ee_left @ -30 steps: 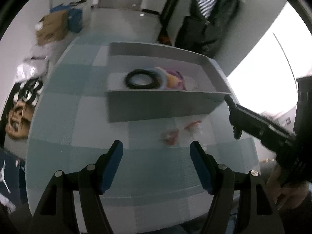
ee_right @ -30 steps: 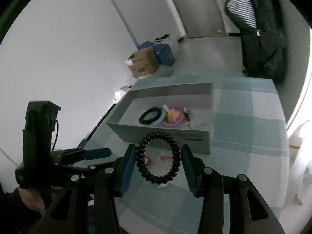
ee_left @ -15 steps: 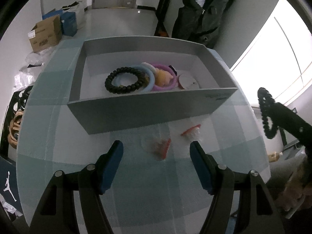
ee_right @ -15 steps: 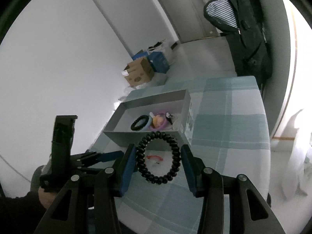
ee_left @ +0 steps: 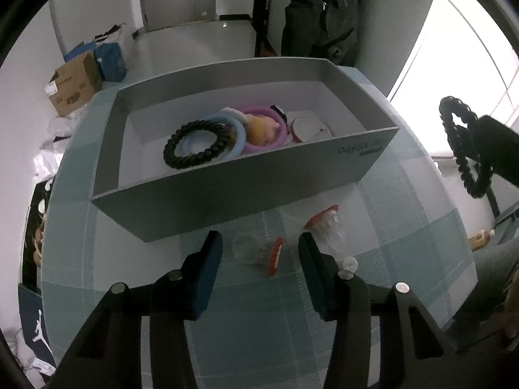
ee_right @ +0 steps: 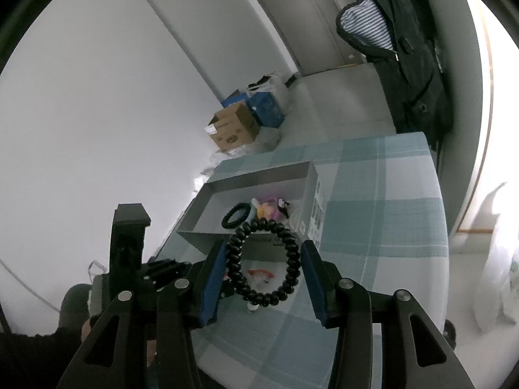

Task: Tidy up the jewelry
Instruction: 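Carry the bead bracelet in the right gripper over the grey box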

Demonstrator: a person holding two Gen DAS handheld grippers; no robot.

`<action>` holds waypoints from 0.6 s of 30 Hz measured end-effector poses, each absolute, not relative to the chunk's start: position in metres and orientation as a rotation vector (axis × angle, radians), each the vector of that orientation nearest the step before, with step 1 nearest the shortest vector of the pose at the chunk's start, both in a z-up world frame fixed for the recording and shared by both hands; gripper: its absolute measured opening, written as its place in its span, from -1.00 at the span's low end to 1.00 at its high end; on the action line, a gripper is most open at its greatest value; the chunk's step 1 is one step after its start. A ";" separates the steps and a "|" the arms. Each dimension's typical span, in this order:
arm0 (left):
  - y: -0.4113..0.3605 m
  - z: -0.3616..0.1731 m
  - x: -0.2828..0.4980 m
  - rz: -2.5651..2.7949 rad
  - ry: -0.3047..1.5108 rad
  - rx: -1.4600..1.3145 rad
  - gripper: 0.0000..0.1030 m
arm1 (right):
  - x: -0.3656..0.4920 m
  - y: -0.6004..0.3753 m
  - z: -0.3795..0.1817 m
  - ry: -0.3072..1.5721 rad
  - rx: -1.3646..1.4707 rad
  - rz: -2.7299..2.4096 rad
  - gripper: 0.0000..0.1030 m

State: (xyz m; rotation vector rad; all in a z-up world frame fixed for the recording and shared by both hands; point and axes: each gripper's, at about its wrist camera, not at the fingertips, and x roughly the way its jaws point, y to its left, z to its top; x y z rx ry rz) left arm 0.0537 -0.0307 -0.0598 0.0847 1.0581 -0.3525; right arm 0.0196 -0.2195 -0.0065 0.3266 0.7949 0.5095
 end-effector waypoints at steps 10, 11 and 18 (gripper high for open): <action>-0.026 -0.058 0.059 -0.377 1.087 0.045 -0.51 | 0.024 -0.215 -0.008 0.803 0.325 0.504 -0.12; -0.025 -0.058 0.058 -0.380 1.088 0.046 -0.52 | 0.024 -0.214 -0.008 0.803 0.323 0.502 -0.12; -0.022 -0.055 0.061 -0.382 1.083 0.044 -0.51 | 0.028 -0.208 -0.011 0.808 0.323 0.505 -0.12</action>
